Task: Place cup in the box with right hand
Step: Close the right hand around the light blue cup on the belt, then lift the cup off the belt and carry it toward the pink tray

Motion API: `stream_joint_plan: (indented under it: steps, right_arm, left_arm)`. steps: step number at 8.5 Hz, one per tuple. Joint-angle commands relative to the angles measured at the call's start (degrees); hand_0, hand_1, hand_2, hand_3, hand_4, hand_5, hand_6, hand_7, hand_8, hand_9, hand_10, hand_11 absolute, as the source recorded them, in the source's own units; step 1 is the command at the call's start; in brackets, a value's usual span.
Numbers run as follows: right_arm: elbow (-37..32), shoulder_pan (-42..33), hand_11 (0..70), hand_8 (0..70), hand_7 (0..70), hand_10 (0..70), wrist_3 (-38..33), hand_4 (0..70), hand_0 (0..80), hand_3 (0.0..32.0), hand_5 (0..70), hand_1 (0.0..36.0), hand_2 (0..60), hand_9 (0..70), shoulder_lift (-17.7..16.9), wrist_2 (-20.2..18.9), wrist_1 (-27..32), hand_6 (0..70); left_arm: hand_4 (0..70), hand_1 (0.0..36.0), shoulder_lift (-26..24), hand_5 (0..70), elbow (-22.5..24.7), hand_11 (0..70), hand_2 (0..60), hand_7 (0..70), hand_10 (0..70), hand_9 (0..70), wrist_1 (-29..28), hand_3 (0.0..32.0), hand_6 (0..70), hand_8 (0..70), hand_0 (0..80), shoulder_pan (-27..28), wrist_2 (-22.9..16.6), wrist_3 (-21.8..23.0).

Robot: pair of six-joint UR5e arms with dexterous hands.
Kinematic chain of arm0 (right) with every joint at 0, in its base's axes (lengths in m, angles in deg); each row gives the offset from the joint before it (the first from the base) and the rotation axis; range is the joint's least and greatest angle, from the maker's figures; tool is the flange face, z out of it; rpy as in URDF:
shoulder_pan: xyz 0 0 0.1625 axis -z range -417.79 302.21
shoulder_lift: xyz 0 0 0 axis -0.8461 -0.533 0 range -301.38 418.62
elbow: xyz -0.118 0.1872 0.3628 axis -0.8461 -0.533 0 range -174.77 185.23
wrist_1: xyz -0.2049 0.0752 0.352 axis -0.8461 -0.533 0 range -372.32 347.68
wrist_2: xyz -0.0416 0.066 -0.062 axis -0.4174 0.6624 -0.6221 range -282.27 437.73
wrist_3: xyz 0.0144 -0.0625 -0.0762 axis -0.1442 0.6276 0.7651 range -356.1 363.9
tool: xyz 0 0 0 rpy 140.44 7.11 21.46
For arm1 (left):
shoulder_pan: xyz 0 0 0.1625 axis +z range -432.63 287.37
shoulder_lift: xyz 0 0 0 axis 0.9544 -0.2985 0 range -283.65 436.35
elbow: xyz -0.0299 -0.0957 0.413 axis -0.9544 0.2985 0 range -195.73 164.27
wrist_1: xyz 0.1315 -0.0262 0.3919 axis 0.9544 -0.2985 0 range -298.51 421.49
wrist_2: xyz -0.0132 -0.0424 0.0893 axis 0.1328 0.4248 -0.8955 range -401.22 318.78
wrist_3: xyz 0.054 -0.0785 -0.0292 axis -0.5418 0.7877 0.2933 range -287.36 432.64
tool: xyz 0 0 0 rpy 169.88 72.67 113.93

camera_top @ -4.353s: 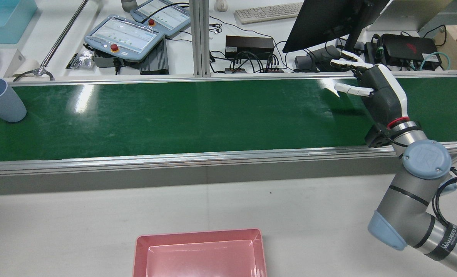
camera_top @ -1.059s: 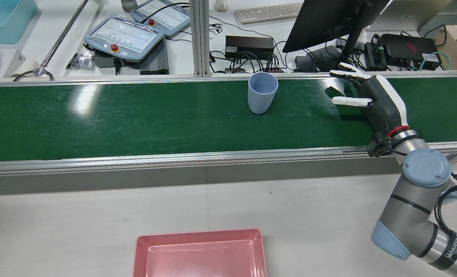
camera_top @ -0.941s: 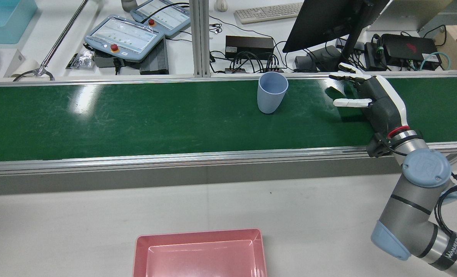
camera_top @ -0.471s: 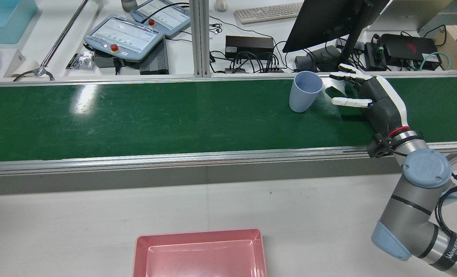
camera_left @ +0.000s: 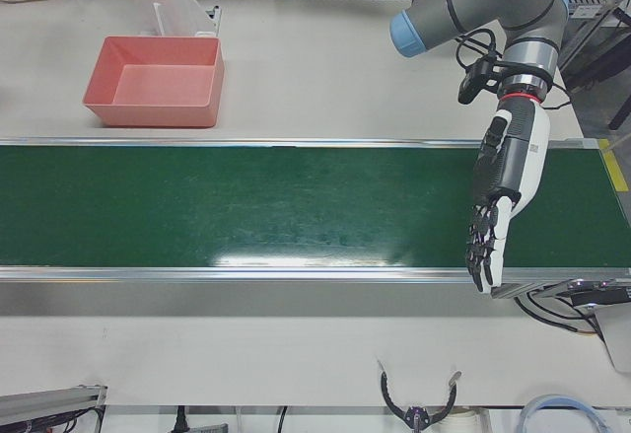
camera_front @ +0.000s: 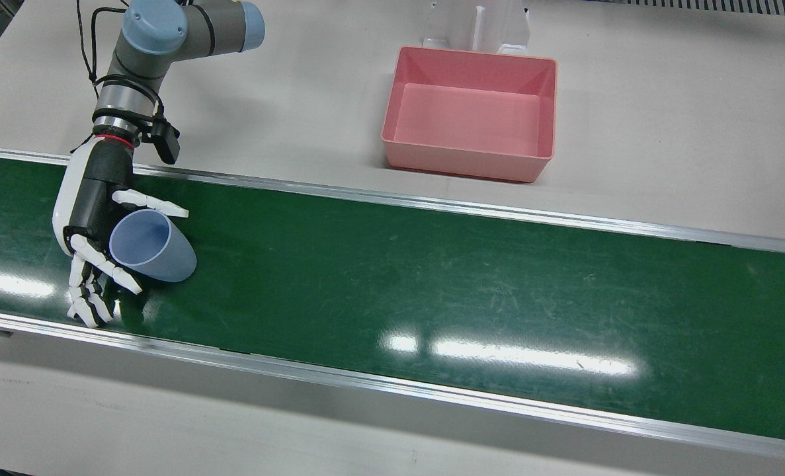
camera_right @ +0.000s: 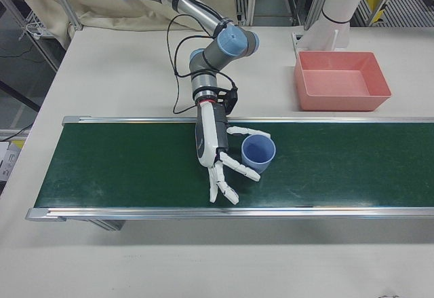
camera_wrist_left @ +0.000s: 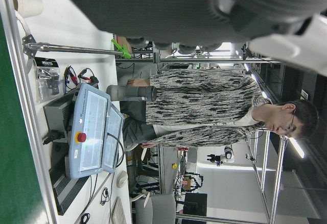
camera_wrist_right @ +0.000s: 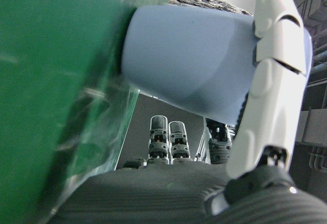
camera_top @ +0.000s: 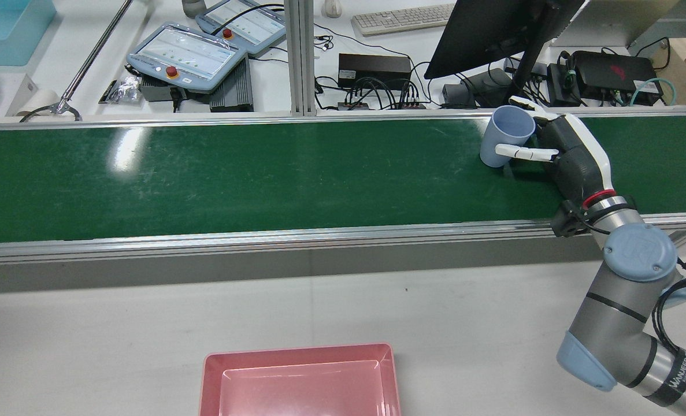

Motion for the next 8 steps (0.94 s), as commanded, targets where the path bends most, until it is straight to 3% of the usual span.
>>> stream_joint_plan:
  steps: [1, 2, 3, 4, 5, 6, 7, 8]
  right_arm:
    - [0.38, -0.59, 2.1, 13.1, 24.0, 0.3, -0.06, 27.2, 53.9, 0.0, 6.1, 16.6, 7.0, 23.2, 0.44, 0.52, -4.38, 6.6]
    - [1.6, -0.85, 4.3, 15.4, 28.1, 1.7, -0.14, 27.3, 56.3, 0.0, 7.2, 19.9, 10.6, 26.8, 0.27, 0.61, -7.54, 7.9]
    - [2.22, -1.73, 11.2, 22.4, 49.1, 6.5, -0.32, 36.5, 58.4, 0.0, 8.2, 21.9, 15.5, 39.1, 0.09, 0.61, -8.79, 12.6]
    - [3.36, -2.34, 38.8, 47.5, 70.0, 26.0, -0.32, 53.9, 63.4, 0.0, 12.2, 18.6, 4.2, 70.0, -0.17, 0.61, -8.89, 27.8]
    - [4.93, -2.61, 51.4, 56.2, 70.0, 35.6, -0.23, 49.0, 60.4, 0.0, 13.5, 16.9, 5.8, 70.0, -1.21, 0.52, -8.89, 32.9]
    - [8.95, -2.79, 53.3, 57.3, 70.0, 37.1, 0.2, 42.1, 58.5, 0.0, 13.9, 18.0, 11.5, 70.0, -2.97, 0.52, -8.98, 33.2]
    - [15.34, -2.96, 52.8, 56.8, 70.0, 36.8, 2.56, 40.3, 58.4, 0.0, 13.8, 16.7, 7.2, 70.0, -5.68, 0.52, -8.98, 32.5]
    - [22.54, -2.88, 52.4, 55.9, 70.0, 36.3, 6.15, 36.3, 58.8, 0.0, 13.9, 17.0, 7.0, 70.0, -8.4, 0.44, -9.06, 31.4]
  left_arm:
    - [0.0, 0.0, 0.0, 0.0, 0.02, 0.0, 0.0, 0.0, 0.0, 0.0, -0.07, 0.0, 0.0, 0.0, 0.0, 0.06, 0.0, 0.08]
    - [0.0, 0.0, 0.0, 0.0, -0.07, 0.0, 0.0, 0.0, 0.0, 0.0, -0.07, 0.0, 0.0, 0.0, 0.0, -0.03, 0.0, -0.01]
    - [0.0, 0.0, 0.0, 0.0, -0.07, 0.0, 0.0, 0.0, 0.0, 0.0, -0.07, 0.0, 0.0, 0.0, 0.0, 0.05, 0.0, -0.01]
    - [0.0, 0.0, 0.0, 0.0, -0.07, 0.0, 0.0, 0.0, 0.0, 0.0, -0.07, 0.0, 0.0, 0.0, 0.0, 0.06, 0.0, -0.01]
    - [0.0, 0.0, 0.0, 0.0, -0.07, 0.0, 0.0, 0.0, 0.0, 0.0, -0.07, 0.0, 0.0, 0.0, 0.0, 0.06, 0.0, 0.08]
    - [0.0, 0.0, 0.0, 0.0, -0.07, 0.0, 0.0, 0.0, 0.0, 0.0, -0.07, 0.0, 0.0, 0.0, 0.0, 0.06, 0.0, 0.08]
    - [0.0, 0.0, 0.0, 0.0, -0.07, 0.0, 0.0, 0.0, 0.0, 0.0, -0.07, 0.0, 0.0, 0.0, 0.0, 0.06, 0.0, -0.01]
    - [0.0, 0.0, 0.0, 0.0, -0.07, 0.0, 0.0, 0.0, 0.0, 0.0, -0.07, 0.0, 0.0, 0.0, 0.0, -0.03, 0.0, -0.01]
